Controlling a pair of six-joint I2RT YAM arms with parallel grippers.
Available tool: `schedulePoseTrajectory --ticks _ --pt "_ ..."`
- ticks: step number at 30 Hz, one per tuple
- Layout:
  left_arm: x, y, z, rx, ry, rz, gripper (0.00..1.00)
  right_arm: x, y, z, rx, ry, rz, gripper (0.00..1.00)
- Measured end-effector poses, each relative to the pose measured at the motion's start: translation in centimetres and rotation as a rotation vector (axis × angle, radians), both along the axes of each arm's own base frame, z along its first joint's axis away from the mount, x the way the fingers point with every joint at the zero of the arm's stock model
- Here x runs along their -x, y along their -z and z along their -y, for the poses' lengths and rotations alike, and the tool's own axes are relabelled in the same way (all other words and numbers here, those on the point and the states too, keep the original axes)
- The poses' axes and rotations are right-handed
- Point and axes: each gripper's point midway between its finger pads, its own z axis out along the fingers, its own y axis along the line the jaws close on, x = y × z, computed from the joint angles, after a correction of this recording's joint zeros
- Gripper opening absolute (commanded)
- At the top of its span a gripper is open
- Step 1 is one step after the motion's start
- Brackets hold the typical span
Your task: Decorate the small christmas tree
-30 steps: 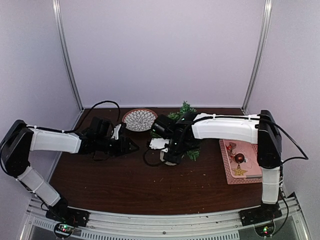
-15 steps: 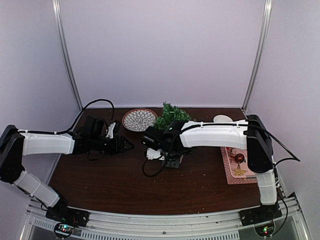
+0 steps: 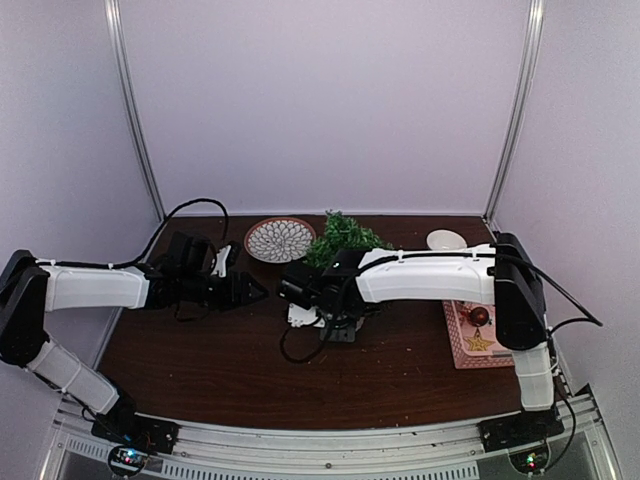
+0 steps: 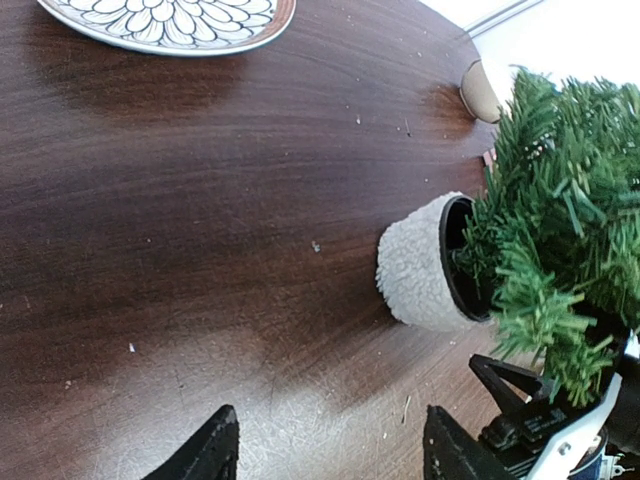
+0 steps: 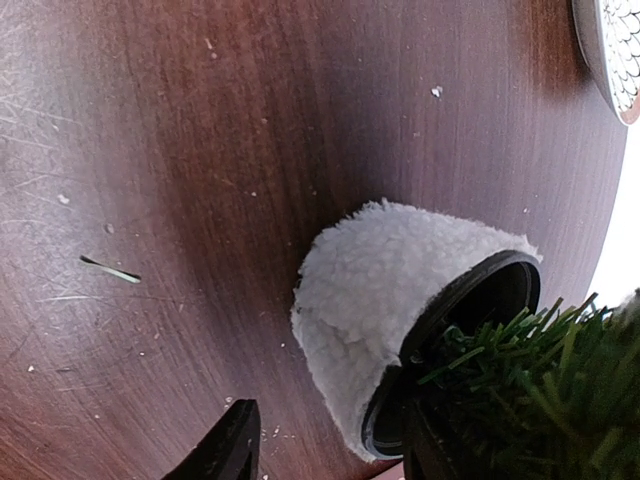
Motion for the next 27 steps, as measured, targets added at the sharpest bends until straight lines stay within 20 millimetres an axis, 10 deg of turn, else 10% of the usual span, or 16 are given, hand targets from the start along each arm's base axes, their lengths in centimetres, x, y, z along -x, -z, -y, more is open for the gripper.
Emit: schedulePoseTrajectory --ticks 11,27 --pt "0.0 0.0 0.0 -0.001 0.000 -0.002 0.70 1.4 -1.8 -1.1 -0.033 -0.028 0.043 0.58" --pt "0.7 -1.9 -0.7 -0.012 0.006 0.020 0.81 7.8 -13.5 -0.4 -0.528 -0.074 0.018 0.60"
